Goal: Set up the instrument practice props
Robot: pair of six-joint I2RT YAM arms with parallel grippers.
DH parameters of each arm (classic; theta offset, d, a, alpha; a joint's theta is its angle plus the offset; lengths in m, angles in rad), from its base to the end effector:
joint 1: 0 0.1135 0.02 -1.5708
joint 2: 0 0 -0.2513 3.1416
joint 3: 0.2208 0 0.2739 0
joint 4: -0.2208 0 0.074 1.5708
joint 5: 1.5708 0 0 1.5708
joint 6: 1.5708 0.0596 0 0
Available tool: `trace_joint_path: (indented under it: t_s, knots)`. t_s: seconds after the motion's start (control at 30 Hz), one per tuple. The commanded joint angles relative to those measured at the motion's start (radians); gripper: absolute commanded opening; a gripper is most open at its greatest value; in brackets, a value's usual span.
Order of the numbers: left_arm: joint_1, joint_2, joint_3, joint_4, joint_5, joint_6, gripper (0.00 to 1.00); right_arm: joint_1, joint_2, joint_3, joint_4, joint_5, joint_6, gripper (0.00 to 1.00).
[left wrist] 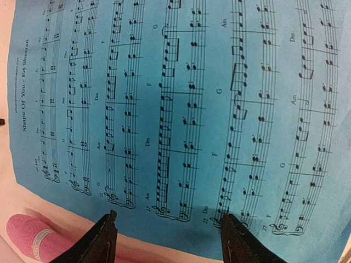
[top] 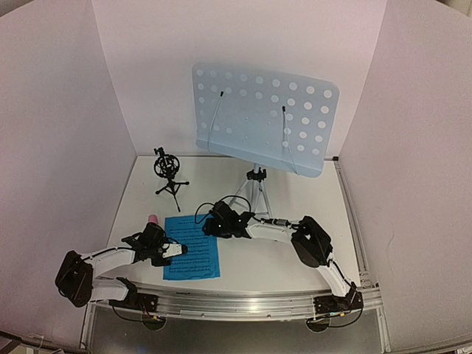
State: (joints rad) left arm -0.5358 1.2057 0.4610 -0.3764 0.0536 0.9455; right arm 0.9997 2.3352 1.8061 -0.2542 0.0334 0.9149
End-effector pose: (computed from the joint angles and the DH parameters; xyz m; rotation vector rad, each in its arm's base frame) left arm 0.1922 -0.1179 0.0910 1.8274 1.9742 0.0545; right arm 0.2987 0.4613 0.1175 -0.0899 2.5342 0.8369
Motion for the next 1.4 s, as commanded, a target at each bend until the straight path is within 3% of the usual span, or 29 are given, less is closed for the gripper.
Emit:
trace_joint_path:
  t_s: [0.0,0.4,0.8,1.13,1.37]
  knots:
    - [-0.002,-0.001,-0.013,0.033,0.022,0.018,0.65,0.006,-0.017,0.004,-0.012,-0.015,0.022,0.58]
    - [-0.006,-0.007,-0.019,0.044,0.022,0.026,0.65,0.006,-0.01,-0.045,0.005,-0.025,0.058,0.57]
    - [-0.009,-0.002,-0.021,0.056,0.022,0.039,0.65,0.005,-0.002,-0.088,0.111,-0.131,0.097,0.54]
    - [-0.011,0.003,-0.016,0.059,0.022,0.043,0.65,0.006,-0.009,-0.12,0.115,-0.133,0.095,0.56]
    - [-0.011,0.007,-0.015,0.056,0.021,0.049,0.65,0.008,-0.058,-0.088,0.044,-0.034,0.021,0.59]
